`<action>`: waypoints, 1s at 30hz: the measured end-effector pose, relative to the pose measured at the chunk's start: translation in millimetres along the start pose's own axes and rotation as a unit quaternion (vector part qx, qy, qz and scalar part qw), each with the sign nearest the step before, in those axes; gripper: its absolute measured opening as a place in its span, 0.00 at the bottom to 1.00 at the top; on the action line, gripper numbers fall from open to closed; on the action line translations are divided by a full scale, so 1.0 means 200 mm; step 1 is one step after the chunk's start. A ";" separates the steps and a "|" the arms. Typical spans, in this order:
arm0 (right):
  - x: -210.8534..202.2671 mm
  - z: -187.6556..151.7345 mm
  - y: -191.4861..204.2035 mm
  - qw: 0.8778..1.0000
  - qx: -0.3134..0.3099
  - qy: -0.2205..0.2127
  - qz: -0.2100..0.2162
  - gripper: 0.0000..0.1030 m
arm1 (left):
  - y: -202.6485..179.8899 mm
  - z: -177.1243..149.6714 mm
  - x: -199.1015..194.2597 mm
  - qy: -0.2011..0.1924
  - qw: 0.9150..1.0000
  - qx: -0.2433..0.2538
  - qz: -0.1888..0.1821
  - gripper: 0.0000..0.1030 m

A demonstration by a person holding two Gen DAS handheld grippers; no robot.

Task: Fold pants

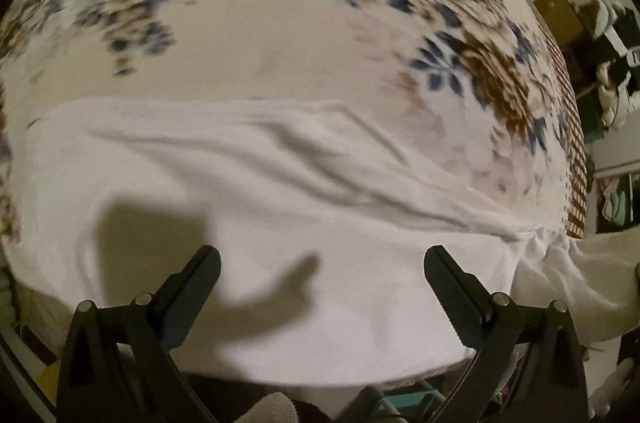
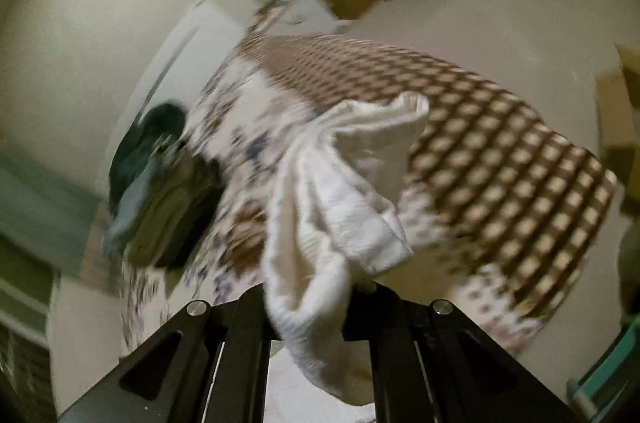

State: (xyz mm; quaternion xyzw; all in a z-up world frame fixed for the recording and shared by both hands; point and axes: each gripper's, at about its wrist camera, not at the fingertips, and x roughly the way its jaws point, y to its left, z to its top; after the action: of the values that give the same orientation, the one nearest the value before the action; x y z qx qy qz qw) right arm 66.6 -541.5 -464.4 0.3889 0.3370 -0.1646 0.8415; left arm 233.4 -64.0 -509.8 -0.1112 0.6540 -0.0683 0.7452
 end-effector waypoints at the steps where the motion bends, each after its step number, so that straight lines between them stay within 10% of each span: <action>1: 0.02 -0.05 0.10 1.000 -0.019 0.006 0.000 0.08 | 0.03 0.01 0.02 -0.001 1.000 -0.004 0.000 1.00; 9: 0.46 -0.80 0.80 0.974 -0.206 0.096 -0.009 0.08 | 0.55 -0.01 -0.08 -0.007 0.998 -0.054 0.031 1.00; 17: 0.89 -1.48 0.91 0.917 -0.350 0.174 -0.076 0.08 | 0.89 -0.06 -0.05 -0.002 0.992 -0.109 0.057 1.00; 26: 0.95 -1.67 0.96 0.860 -0.451 0.210 -0.113 0.08 | 1.18 -0.18 -0.09 -0.008 0.977 -0.204 0.066 1.00; 30: 1.00 -1.71 0.96 0.840 -0.460 0.262 -0.120 0.24 | 1.28 -0.24 -0.08 -0.008 0.966 -0.253 0.050 1.00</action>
State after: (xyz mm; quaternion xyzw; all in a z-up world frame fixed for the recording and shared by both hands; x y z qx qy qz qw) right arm 164.9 -159.4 -660.1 -0.0580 0.6255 0.0181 0.7778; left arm 172.4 183.1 -566.2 -0.2634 0.6485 0.1378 0.7008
